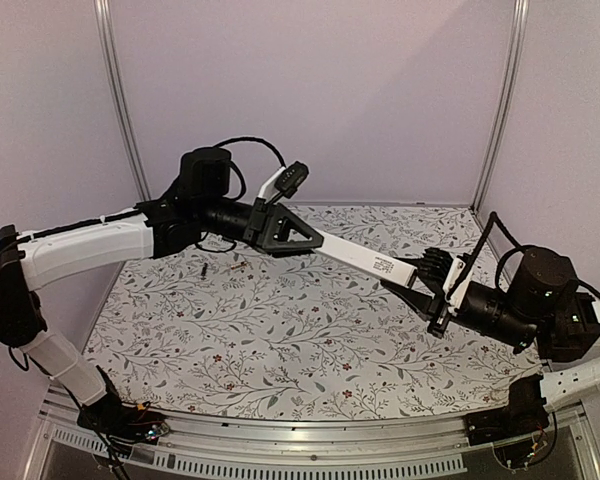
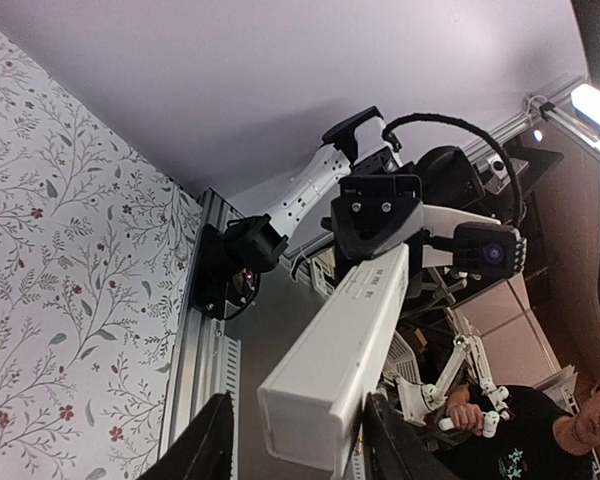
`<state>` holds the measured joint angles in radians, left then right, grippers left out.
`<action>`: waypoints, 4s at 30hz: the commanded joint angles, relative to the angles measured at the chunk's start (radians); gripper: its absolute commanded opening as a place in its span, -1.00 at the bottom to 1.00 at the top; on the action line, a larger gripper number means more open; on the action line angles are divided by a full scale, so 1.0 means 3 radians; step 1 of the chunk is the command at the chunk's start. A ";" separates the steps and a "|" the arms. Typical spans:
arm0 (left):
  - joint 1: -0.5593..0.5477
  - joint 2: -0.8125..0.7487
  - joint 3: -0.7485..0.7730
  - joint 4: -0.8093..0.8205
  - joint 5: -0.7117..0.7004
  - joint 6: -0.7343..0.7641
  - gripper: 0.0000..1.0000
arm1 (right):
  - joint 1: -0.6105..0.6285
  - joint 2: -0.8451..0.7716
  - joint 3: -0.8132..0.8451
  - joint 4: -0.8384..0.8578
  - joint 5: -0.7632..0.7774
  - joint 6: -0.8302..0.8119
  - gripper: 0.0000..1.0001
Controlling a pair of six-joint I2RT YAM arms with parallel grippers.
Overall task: Load the batteries into the remote control
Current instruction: Remove the battery cover from the remote control, then place the battery cover at the center of the board, then pass from the right arm to the left
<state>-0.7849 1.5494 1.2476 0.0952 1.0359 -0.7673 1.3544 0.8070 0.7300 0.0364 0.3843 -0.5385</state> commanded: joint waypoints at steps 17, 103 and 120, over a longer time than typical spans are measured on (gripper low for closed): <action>0.0080 -0.0030 0.0121 -0.0694 -0.0340 0.0426 -0.66 | -0.0013 -0.0057 -0.0045 0.0071 0.0117 0.0064 -1.00; 0.0573 -0.0535 -0.0938 -0.0693 -0.1640 0.1294 0.99 | -0.0015 -0.0162 0.0288 -0.1374 -0.0562 0.0629 -1.00; -0.0619 -0.1745 -0.0893 -0.1569 -0.1865 0.2995 0.99 | -0.0015 0.0376 0.0860 -0.1678 -0.1231 0.0632 -1.00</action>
<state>-0.8791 1.0523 0.9440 -0.2588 0.5671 -0.0872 1.3537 0.8879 0.9501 -0.4362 0.0681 -0.3553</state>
